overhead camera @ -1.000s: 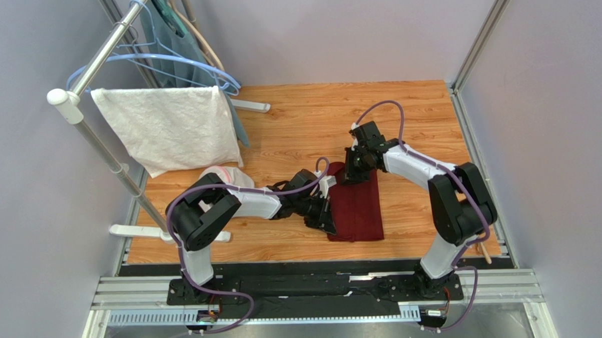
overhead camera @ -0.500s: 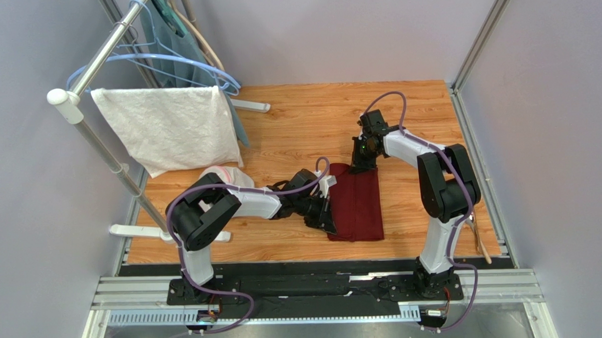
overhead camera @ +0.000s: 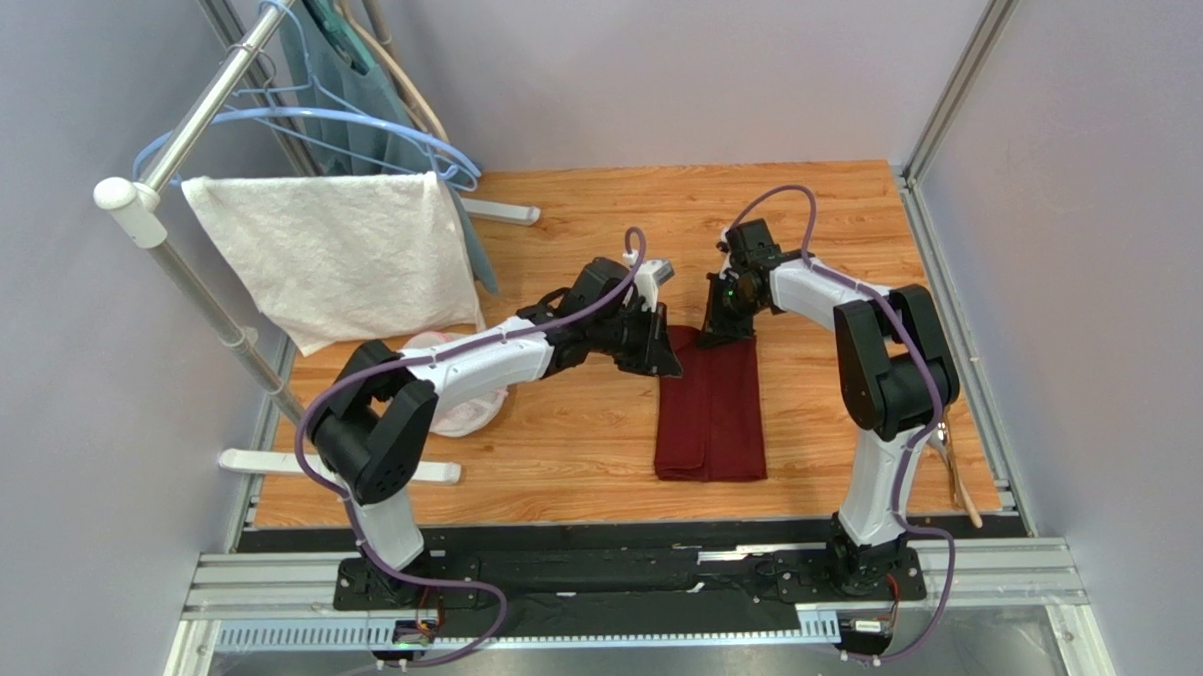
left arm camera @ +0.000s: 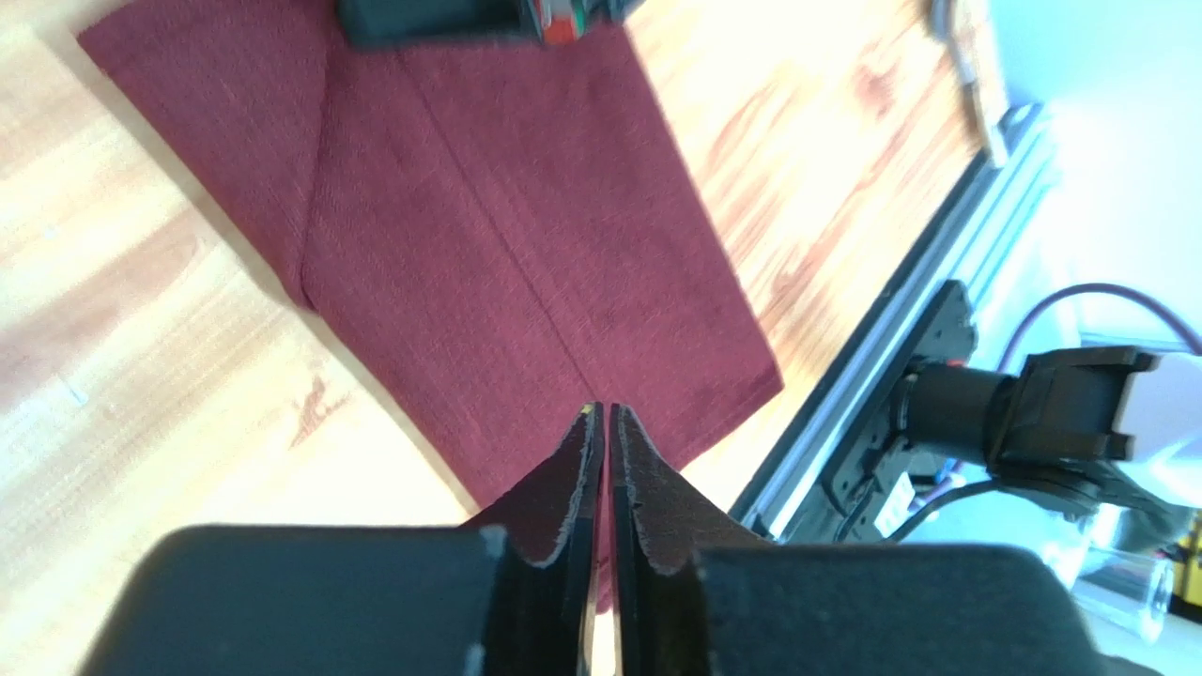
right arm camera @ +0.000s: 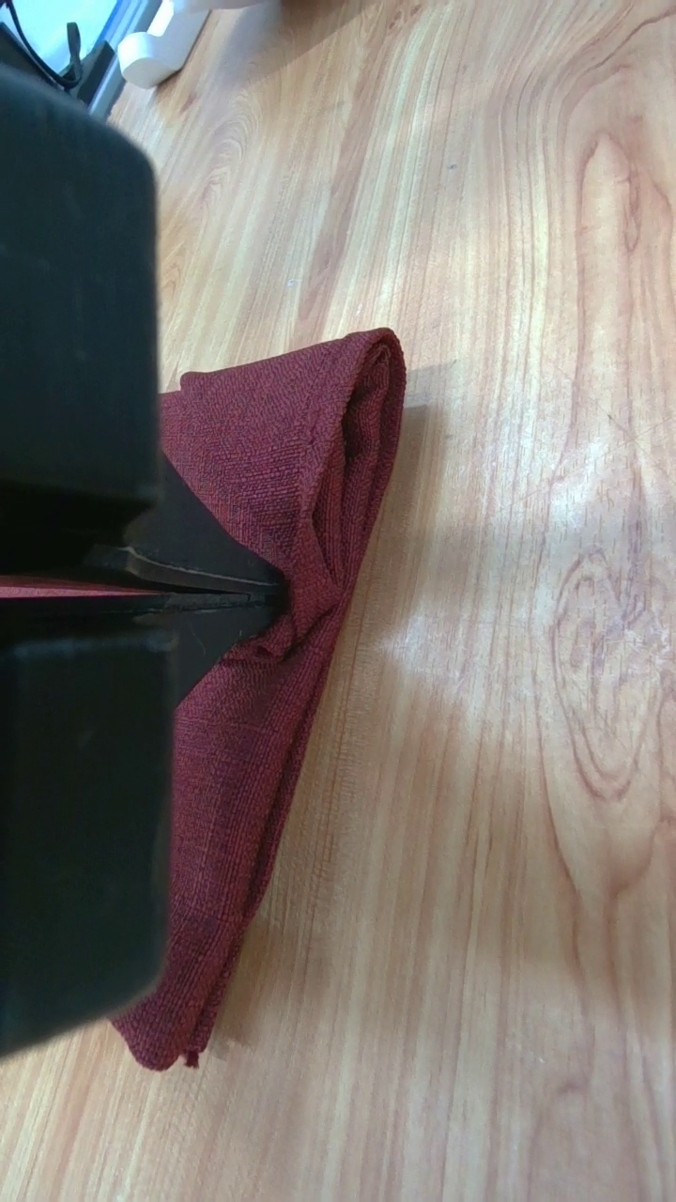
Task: Fold the napkin into a case and place the utensils inside
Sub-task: Smooth out the 2/3-rectangle-folded napkin at the center of the board.
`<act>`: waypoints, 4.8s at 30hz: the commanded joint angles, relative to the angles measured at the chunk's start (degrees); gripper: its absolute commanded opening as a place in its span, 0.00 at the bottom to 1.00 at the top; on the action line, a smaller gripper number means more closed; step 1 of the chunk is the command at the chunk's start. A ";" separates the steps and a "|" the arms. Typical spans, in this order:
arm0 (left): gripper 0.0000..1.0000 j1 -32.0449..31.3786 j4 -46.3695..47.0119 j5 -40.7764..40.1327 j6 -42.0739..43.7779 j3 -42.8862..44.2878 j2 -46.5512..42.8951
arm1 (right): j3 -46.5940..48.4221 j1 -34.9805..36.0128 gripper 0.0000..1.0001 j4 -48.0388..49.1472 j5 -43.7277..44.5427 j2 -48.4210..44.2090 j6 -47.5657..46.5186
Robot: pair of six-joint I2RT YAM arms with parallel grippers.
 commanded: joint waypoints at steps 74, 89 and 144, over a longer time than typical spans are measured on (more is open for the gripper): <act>0.04 9.23 13.16 14.61 -8.10 15.93 22.12 | -32.72 14.06 0.00 22.78 -16.57 -24.50 15.42; 0.02 11.52 4.72 16.72 -14.94 22.09 31.80 | -30.17 14.50 0.00 25.76 -17.45 -20.90 17.18; 0.00 11.61 -0.55 12.94 -15.57 26.57 33.20 | -37.18 1.93 0.00 40.45 -30.99 -14.92 18.49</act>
